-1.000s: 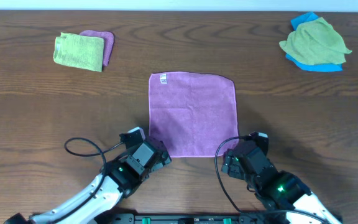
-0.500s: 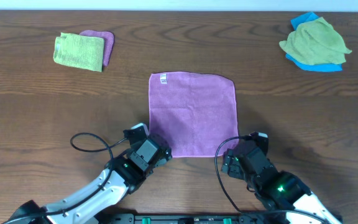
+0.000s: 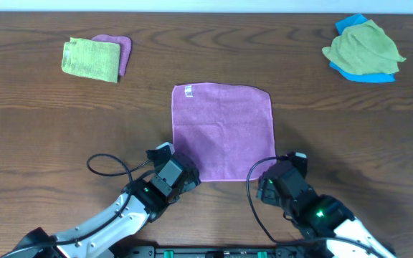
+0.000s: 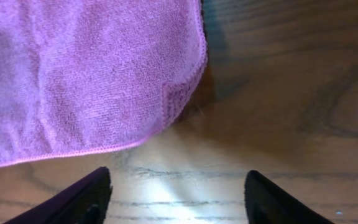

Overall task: Fold the cloth
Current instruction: 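Grasp the cloth's bottom corners with both grippers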

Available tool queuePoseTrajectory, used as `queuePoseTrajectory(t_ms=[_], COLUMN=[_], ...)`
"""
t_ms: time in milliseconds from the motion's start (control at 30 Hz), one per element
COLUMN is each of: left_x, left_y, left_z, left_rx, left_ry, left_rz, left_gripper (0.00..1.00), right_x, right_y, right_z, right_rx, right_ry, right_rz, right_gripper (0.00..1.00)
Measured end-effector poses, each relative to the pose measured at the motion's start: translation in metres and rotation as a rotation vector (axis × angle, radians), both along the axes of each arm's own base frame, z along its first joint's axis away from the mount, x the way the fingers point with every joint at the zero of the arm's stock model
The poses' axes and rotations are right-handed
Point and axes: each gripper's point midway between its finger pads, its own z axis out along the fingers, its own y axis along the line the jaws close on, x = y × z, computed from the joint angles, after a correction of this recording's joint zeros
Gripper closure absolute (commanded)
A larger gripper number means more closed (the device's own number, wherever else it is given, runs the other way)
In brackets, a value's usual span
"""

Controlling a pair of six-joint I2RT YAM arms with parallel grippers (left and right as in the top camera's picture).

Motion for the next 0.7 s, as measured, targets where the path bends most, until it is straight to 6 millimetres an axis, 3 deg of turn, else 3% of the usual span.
queuePoseTrajectory(t_ms=[133, 333, 533, 700], left_x=[-0.001, -0.005, -0.006, -0.006], left_y=[0.0, 0.002, 0.004, 0.004], left_z=[0.0, -0.003, -0.004, -0.004], left_rx=[-0.005, 0.006, 0.009, 0.008], left_ry=[0.013, 0.03, 0.039, 0.041], left_rz=[0.012, 0.01, 0.017, 0.019], left_gripper=[0.42, 0.47, 0.46, 0.48], right_x=[0.009, 0.016, 0.021, 0.037], right_y=[0.007, 0.012, 0.006, -0.001], right_z=[-0.002, -0.007, -0.017, -0.025], right_rx=[0.016, 0.015, -0.035, -0.044], right_ry=[-0.018, -0.019, -0.015, -0.028], right_rz=[0.001, 0.001, -0.022, -0.081], right_gripper=[0.36, 0.4, 0.38, 0.41])
